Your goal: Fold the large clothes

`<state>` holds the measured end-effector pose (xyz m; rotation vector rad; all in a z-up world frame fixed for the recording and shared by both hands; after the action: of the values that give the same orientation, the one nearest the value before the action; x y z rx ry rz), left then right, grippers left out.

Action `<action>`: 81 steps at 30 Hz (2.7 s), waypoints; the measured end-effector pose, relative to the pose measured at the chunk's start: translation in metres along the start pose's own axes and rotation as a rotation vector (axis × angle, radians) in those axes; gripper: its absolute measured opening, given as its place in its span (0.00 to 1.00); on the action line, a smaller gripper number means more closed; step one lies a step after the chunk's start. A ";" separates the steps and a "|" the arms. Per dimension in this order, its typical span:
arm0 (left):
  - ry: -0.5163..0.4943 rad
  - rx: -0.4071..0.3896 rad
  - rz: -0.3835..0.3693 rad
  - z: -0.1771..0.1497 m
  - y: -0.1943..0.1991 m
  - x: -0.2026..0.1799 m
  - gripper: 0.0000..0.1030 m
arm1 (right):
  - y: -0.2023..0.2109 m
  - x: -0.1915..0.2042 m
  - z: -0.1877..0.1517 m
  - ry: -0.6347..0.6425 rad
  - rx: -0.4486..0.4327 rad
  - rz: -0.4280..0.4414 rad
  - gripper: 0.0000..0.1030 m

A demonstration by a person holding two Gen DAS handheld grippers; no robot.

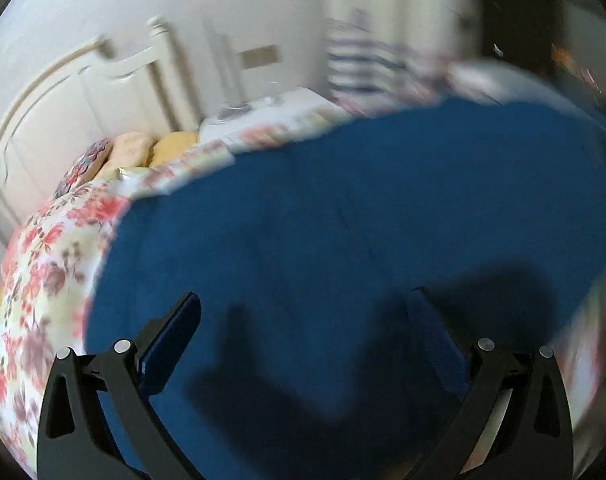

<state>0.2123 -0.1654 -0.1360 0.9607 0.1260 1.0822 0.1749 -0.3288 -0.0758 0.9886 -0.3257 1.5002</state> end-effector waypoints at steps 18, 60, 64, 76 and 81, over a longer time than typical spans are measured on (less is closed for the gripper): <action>0.675 -0.202 0.047 -0.151 0.133 0.269 0.96 | -0.140 0.221 -0.331 1.931 0.077 -0.291 0.29; 0.410 -0.181 -0.178 -0.034 -0.037 0.195 0.96 | -0.073 0.229 -0.297 1.393 0.262 0.053 0.33; 0.416 -0.178 -0.175 -0.035 -0.038 0.195 0.96 | -0.052 0.236 -0.277 1.337 0.446 0.156 0.31; 0.385 -0.191 -0.040 -0.035 -0.028 0.198 0.96 | -0.207 0.225 -0.058 0.864 0.449 -0.015 0.35; 0.431 -0.177 -0.040 -0.040 -0.033 0.205 0.96 | -0.334 0.179 -0.121 0.887 0.713 -0.138 0.43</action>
<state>0.3176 0.0165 -0.1129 0.5538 0.3939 1.2294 0.4553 -0.0519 -0.1305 0.7411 0.9433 1.7975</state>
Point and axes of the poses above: each gripper's, at about its wrist camera, not at the fingertips, and y roughly against the way its jaws point, x to its left, z to its top, the point moved 9 cm from there along -y, roughly the way its jaws point, and after that the axes turned 9 degrees about -y, right-handed, at the moved point
